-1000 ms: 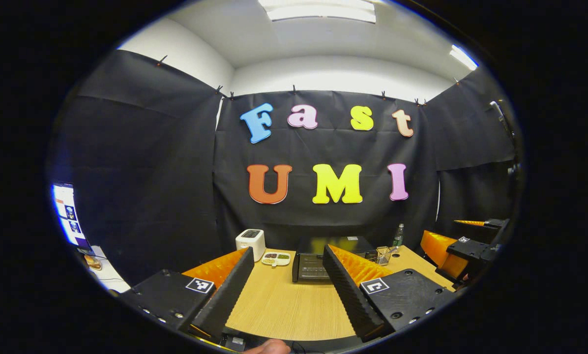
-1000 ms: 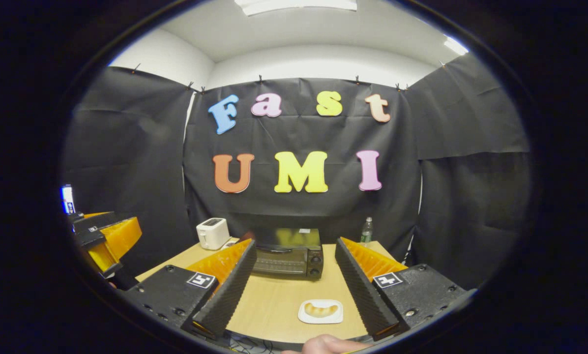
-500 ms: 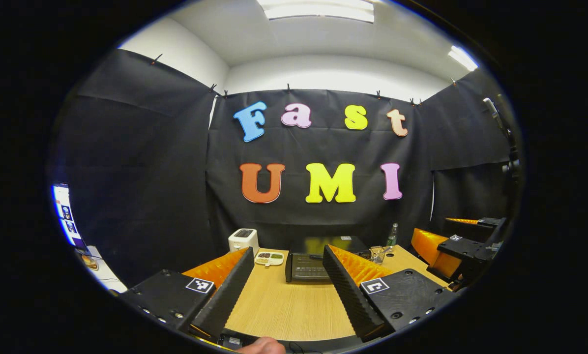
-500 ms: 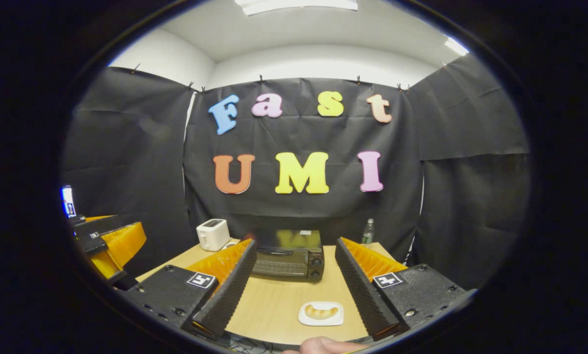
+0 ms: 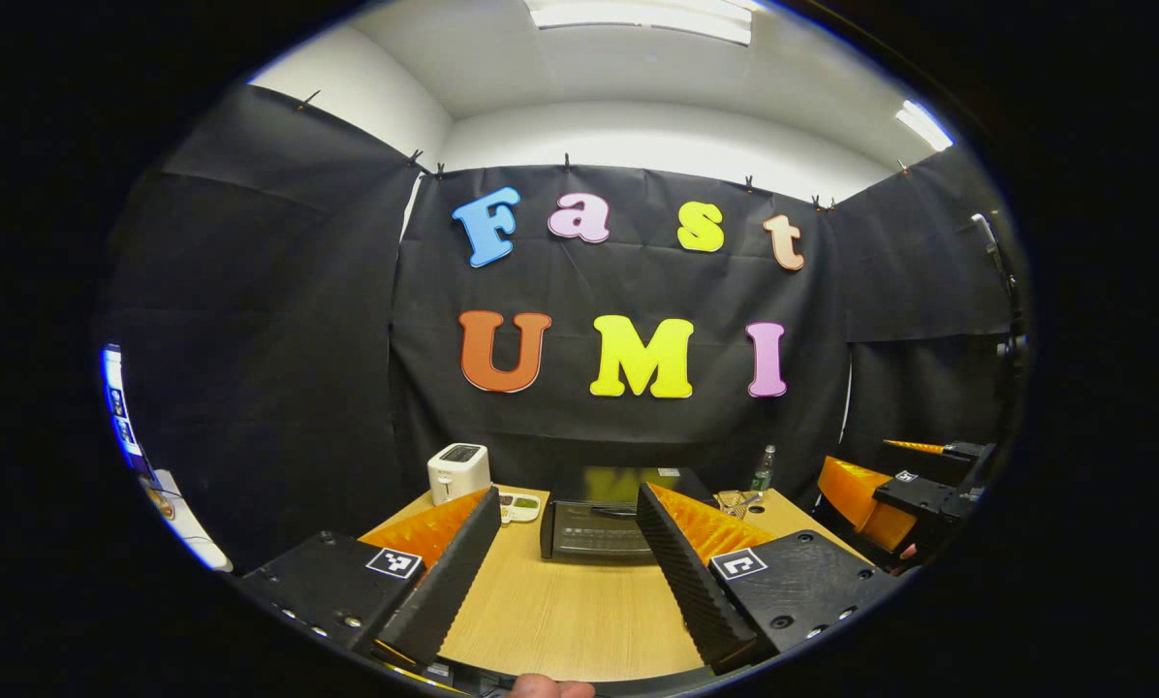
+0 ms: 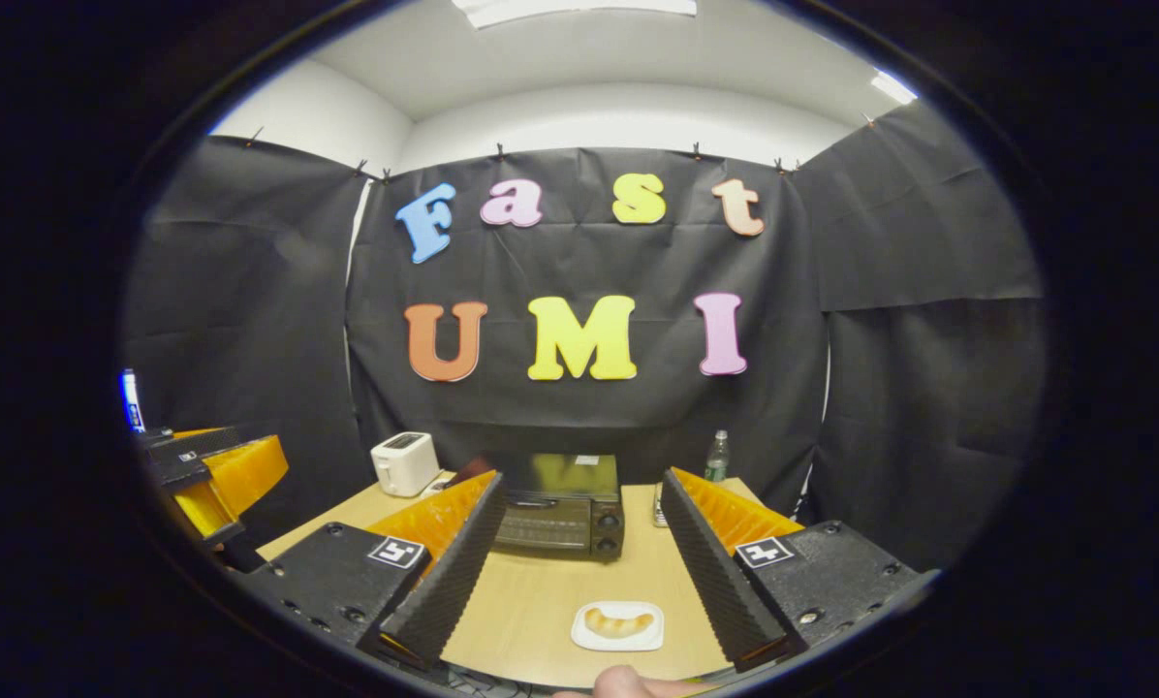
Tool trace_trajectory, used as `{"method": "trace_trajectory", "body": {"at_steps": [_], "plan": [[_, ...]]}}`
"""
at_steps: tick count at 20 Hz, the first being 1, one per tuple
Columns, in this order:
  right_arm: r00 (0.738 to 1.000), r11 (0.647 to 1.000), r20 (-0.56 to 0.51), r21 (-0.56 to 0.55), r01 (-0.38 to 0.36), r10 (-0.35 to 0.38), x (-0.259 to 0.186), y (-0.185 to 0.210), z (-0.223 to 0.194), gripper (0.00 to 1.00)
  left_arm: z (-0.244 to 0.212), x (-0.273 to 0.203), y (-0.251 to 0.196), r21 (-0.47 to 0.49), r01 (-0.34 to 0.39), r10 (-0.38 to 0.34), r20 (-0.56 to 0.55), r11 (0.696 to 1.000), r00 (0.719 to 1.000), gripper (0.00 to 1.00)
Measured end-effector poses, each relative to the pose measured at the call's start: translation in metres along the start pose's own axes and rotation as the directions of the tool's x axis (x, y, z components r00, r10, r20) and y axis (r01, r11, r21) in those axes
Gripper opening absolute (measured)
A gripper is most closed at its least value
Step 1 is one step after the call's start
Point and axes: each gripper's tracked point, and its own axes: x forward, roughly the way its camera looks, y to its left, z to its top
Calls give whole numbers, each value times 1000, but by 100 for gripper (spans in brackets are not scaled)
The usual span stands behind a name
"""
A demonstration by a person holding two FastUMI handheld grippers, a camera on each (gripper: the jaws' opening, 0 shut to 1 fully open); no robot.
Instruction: Open the electric oven with the left hand, put the food in, and close the electric oven.
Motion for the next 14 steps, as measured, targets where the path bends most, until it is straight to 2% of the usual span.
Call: {"method": "trace_trajectory", "body": {"at_steps": [7,14], "plan": [[993,993,-41,2,115,-114,32,-75,-19,100,-36,83,-37,12,88,-87,-94,996,992,93],[962,966,-95,5,258,-257,52,-151,-36,99,-87,197,-78,23,190,-182,-194,982,964,93]]}}
